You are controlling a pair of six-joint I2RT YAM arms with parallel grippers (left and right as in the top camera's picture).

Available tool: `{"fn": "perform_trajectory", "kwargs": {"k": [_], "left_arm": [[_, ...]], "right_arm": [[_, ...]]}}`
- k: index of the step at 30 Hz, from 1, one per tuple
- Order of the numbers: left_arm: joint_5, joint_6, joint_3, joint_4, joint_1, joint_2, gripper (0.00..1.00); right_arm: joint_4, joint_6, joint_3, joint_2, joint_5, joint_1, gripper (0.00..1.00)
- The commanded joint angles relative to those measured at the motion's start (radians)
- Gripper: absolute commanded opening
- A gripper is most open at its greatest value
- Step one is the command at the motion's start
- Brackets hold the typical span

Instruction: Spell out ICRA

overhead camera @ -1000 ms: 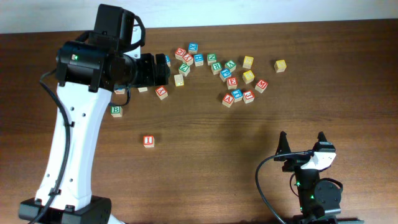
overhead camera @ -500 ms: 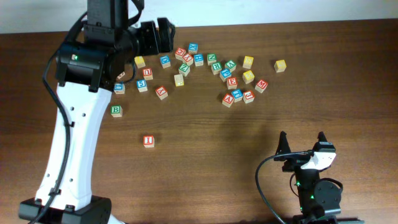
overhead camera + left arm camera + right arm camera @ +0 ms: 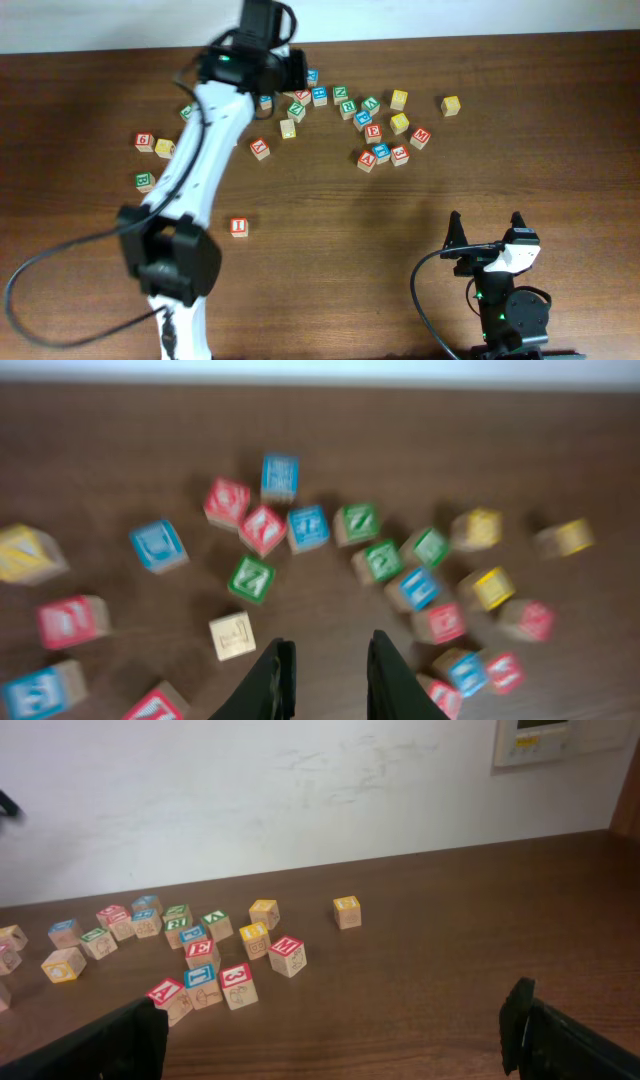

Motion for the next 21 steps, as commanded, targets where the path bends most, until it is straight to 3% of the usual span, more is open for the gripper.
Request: {"fn": "perform_trajectory", "kwargs": {"k": [1, 5, 7, 8, 21], "left_arm": [[0.003, 0.001, 0.005, -0.013, -0.007, 0.079, 0.17], [-0.041, 0.000, 0.005, -0.025, -0.007, 0.126, 0.27], [-0.080, 0.000, 0.005, -0.047, -0.007, 0.143, 0.45], [-0.088, -0.003, 0.000, -0.064, -0.007, 0.159, 0.48], [-0.129, -0.014, -0.016, -0.079, -0.007, 0.270, 0.54]], "right_arm": [[-0.008, -0.007, -0.005, -0.008, 0.009, -0.008, 0.98], [-0.008, -0.007, -0.005, -0.008, 0.009, -0.008, 0.98], [-0.008, -0.007, -0.005, -0.008, 0.009, -0.008, 0.98], [-0.008, -0.007, -0.005, -0.008, 0.009, -0.008, 0.98], [-0.008, -0.007, -0.005, -0.008, 0.009, -0.008, 0.98]]}}
